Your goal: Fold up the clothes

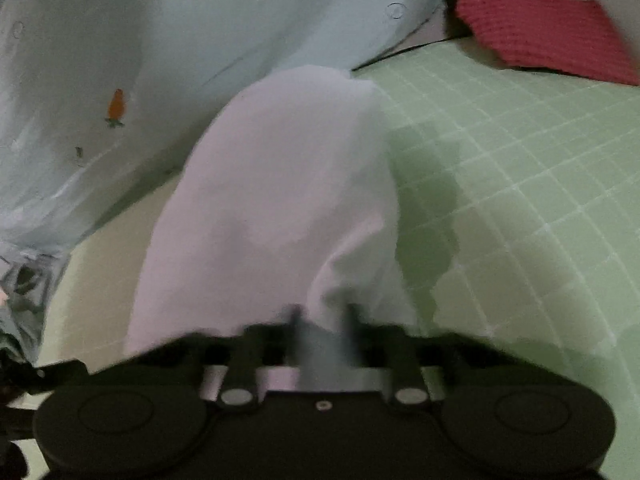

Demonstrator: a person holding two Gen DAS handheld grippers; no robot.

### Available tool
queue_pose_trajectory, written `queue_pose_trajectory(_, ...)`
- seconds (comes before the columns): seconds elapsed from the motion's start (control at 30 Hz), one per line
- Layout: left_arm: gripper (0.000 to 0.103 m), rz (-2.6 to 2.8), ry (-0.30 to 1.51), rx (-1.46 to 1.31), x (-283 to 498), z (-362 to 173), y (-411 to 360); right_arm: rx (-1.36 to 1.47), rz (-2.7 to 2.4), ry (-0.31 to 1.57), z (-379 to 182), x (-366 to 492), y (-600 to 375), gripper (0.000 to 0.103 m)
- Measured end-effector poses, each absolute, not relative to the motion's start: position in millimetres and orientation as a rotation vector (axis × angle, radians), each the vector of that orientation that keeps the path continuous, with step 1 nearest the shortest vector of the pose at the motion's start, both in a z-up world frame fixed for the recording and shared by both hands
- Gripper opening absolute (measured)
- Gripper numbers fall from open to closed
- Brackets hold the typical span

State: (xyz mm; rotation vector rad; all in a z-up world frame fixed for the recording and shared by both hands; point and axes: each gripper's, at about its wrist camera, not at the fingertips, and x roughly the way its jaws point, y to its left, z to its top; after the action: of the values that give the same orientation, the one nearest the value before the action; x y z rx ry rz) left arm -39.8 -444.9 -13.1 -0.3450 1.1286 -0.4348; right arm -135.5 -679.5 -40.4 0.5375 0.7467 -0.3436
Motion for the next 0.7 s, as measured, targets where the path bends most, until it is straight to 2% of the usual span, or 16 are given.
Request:
queue_pose_trajectory(0.13,0.083,-0.484,1.085,-0.399,-41,-10,-440,0.518,-0.325,0.641,-3,-133,-689,0.005)
queue_pose_trajectory(0.23,0.088,-0.532,1.074,-0.408,-46,-9,-440,0.557,-0.351,0.673,-9,-137,-700,0.007)
queue_pose_trajectory(0.27,0.089,-0.548,1.070,-0.411,-47,-8,-440,0.572,-0.361,0.693,-14,-138,-704,0.012)
queue_pose_trajectory(0.3,0.089,-0.551,1.079,-0.395,-45,-10,-445,0.588,-0.371,0.712,-19,-139,-708,0.030)
queue_pose_trajectory(0.33,0.089,-0.552,1.089,-0.377,-43,-13,-451,0.604,-0.381,0.732,-24,-140,-711,0.053)
queue_pose_trajectory(0.4,0.089,-0.560,1.115,-0.360,-40,-18,-461,0.635,-0.401,0.771,-33,-143,-719,0.056)
queue_pose_trajectory(0.47,0.092,-0.577,1.130,-0.347,-37,-23,-469,0.666,-0.421,0.810,-43,-145,-726,0.074)
queue_pose_trajectory(0.5,0.093,-0.585,1.137,-0.335,-35,-25,-473,0.695,-0.425,0.811,-47,-148,-728,0.090)
queue_pose_trajectory(0.7,0.094,-0.638,1.188,-0.274,-15,-42,-503,0.715,-0.389,0.831,-63,-148,-726,0.095)
